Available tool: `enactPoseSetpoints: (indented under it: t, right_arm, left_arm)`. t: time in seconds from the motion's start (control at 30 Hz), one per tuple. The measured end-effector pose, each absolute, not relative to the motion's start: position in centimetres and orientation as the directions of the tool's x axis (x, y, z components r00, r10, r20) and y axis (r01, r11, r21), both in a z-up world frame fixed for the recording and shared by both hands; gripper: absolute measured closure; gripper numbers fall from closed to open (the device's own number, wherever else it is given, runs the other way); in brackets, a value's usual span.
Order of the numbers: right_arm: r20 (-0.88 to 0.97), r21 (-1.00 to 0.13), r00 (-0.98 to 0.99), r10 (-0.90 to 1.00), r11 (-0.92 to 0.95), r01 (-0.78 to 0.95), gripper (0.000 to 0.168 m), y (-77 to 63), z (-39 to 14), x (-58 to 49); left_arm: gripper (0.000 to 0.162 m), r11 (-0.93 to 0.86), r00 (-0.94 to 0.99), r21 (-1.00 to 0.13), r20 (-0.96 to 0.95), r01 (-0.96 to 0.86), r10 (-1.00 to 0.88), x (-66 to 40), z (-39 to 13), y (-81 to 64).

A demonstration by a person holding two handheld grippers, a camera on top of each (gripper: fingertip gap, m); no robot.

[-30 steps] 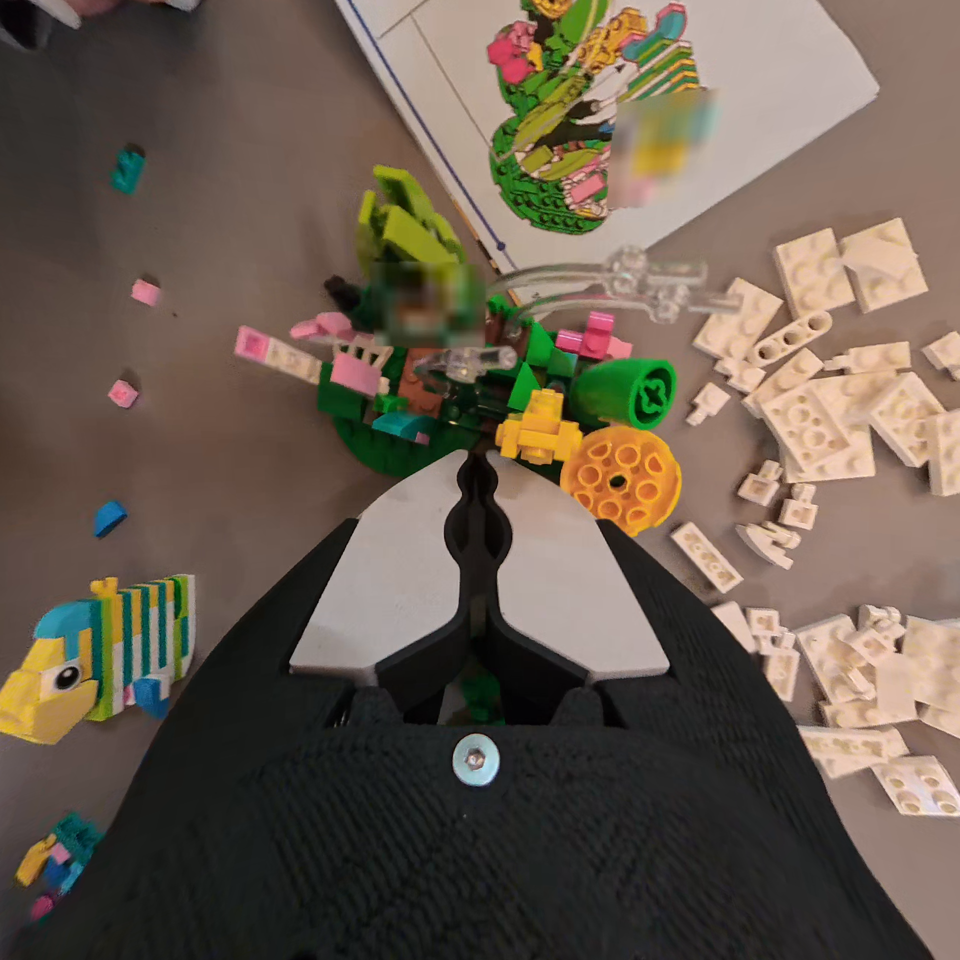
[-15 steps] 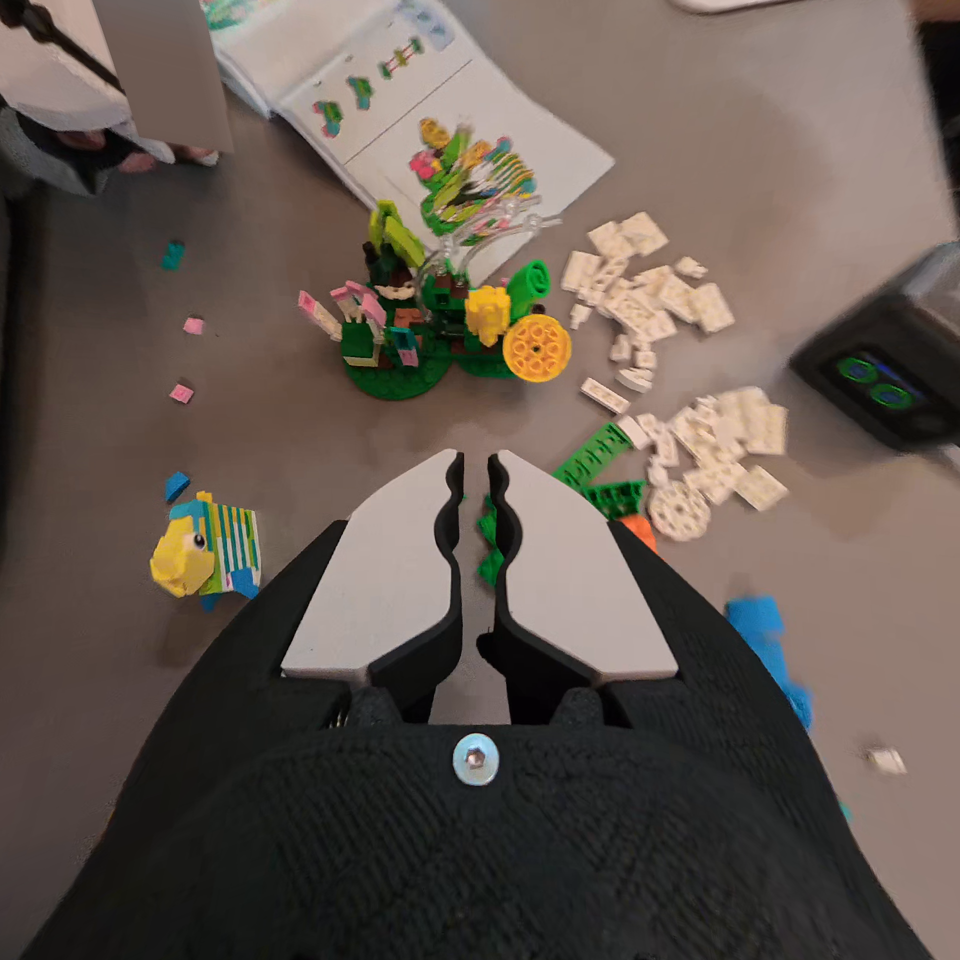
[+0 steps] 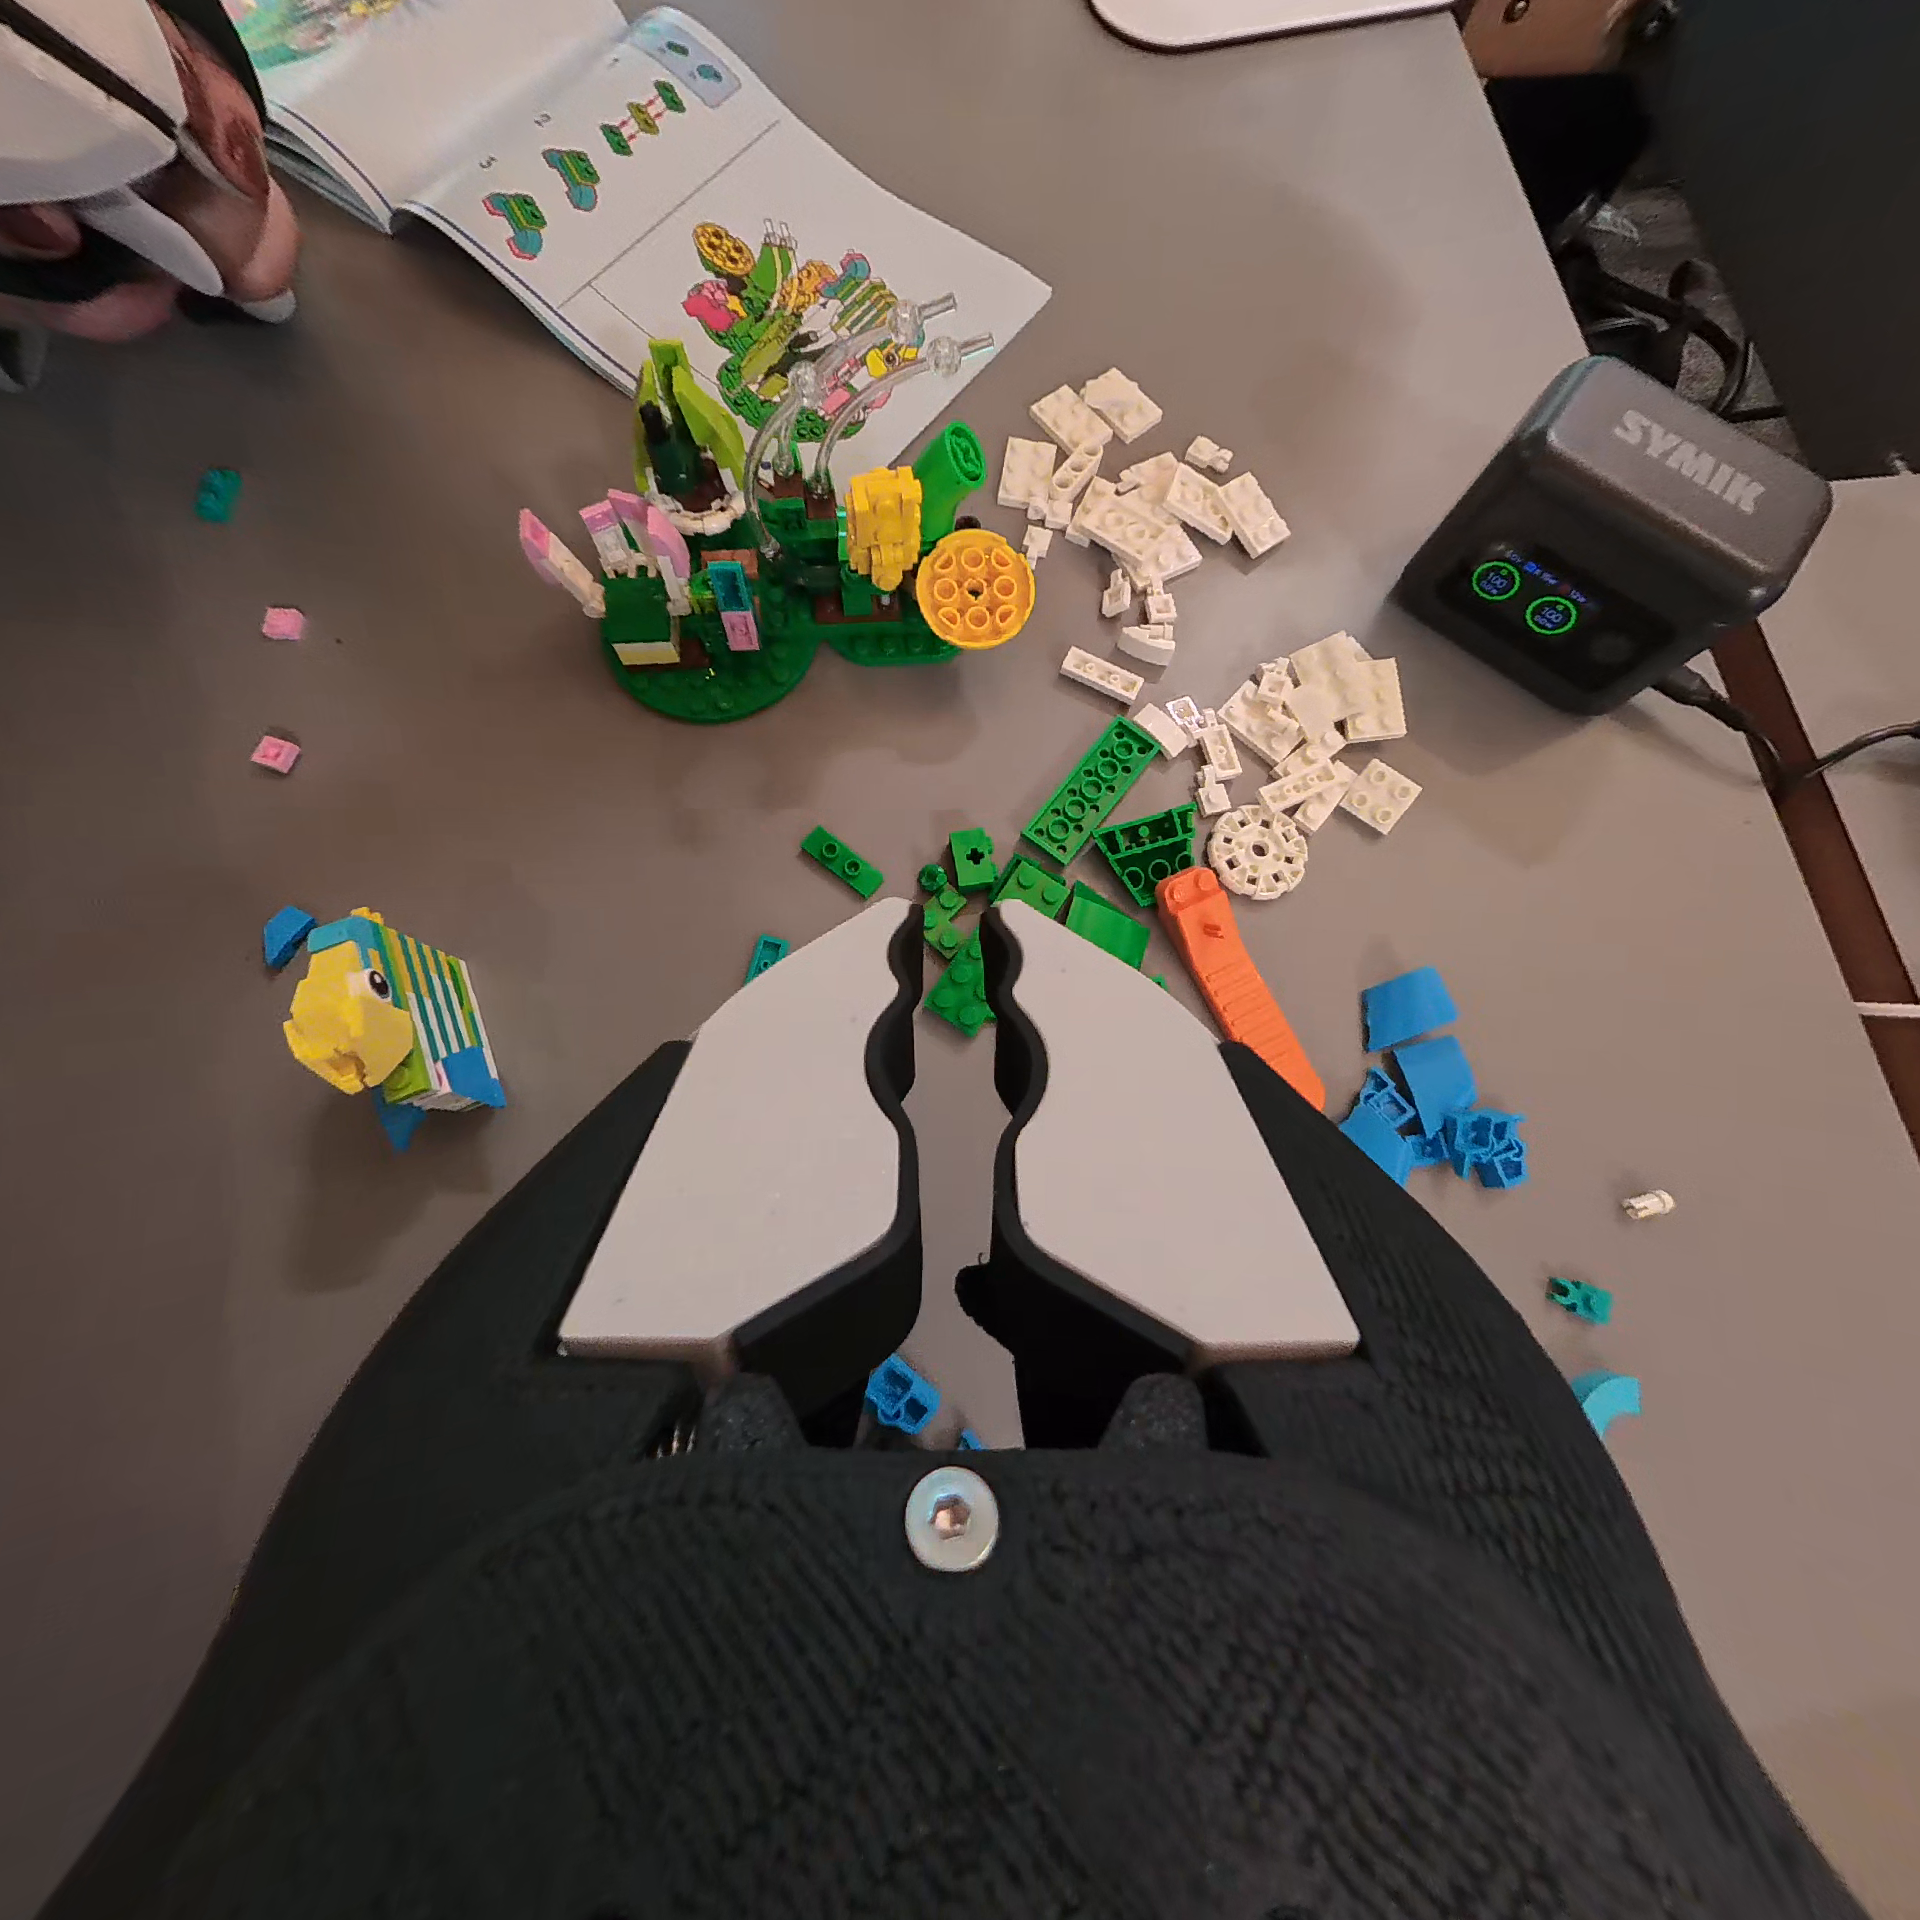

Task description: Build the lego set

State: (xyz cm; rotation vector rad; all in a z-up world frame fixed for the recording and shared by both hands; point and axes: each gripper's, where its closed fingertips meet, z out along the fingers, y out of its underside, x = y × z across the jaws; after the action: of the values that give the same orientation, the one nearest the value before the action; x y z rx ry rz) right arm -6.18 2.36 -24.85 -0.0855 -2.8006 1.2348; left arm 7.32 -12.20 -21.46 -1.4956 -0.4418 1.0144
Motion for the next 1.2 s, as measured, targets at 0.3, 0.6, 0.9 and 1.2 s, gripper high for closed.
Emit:
enactPoseSetpoints:
  t: [0.3, 0.6, 0.9, 1.2]
  right_arm:
    - [0.145, -0.728, -0.971, 0.19, 0.685, 0.025, 0.15, 2.3, -25.5, -8.7]
    - [0.175, -0.769, -0.884, 0.434, 0.621, 0.152, 0.144, 1.9, -26.0, -14.2]
    - [-0.166, -0.647, -0.84, 0.516, 0.586, 0.488, 0.149, -1.7, -30.1, -17.0]
    - [-0.058, -0.576, -0.872, 0.486, 0.697, 0.427, 0.151, -2.8, -31.6, -16.9]
  left_arm:
    - [0.162, -0.206, 0.547, -0.939, -0.33, -0.277, 0.769, 7.3, -21.4, -12.3]
    - [0.162, -0.203, 0.545, -0.939, -0.327, -0.277, 0.772, 7.3, -21.3, -12.3]
    - [0.162, -0.204, 0.541, -0.94, -0.326, -0.275, 0.775, 7.2, -21.3, -12.4]
    - [0.162, -0.2, 0.541, -0.941, -0.322, -0.274, 0.777, 7.2, -21.2, -12.5]
